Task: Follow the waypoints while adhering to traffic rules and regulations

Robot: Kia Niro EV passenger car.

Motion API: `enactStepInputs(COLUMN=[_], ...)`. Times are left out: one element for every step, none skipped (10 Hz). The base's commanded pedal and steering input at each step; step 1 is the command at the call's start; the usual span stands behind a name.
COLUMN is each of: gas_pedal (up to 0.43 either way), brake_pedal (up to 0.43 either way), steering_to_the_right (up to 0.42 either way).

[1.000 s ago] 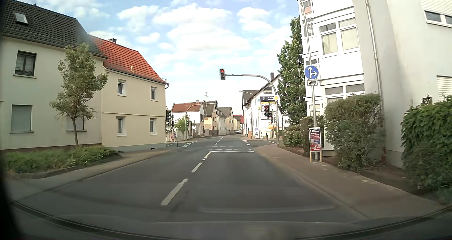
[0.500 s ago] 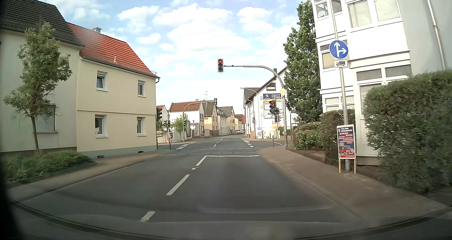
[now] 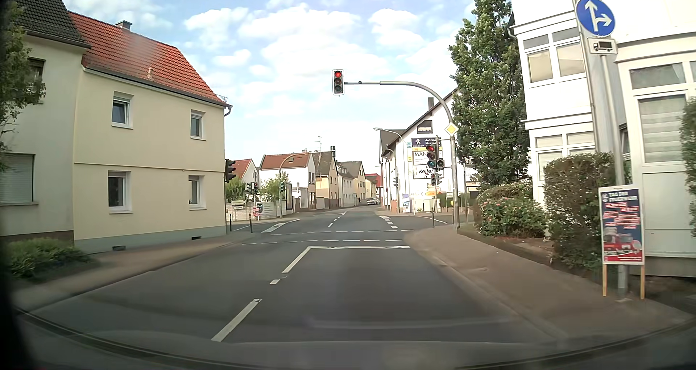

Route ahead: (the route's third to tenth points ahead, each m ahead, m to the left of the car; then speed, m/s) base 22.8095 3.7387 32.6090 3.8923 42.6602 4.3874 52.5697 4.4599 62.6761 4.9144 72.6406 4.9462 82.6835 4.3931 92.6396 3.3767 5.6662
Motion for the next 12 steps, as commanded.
enactStepInputs(gas_pedal=[0.0, 0.0, 0.0, 0.0, 0.0, 0.0, 0.0, 0.0, 0.0, 0.0, 0.0, 0.0], brake_pedal=[0.268, 0.274, 0.28, 0.28, 0.28, 0.28, 0.287, 0.287, 0.287, 0.287, 0.287, 0.287], steering_to_the_right=[-0.022, -0.022, -0.019, -0.014, -0.011, -0.014, -0.015, -0.017, -0.017, -0.015, -0.012, -0.008])
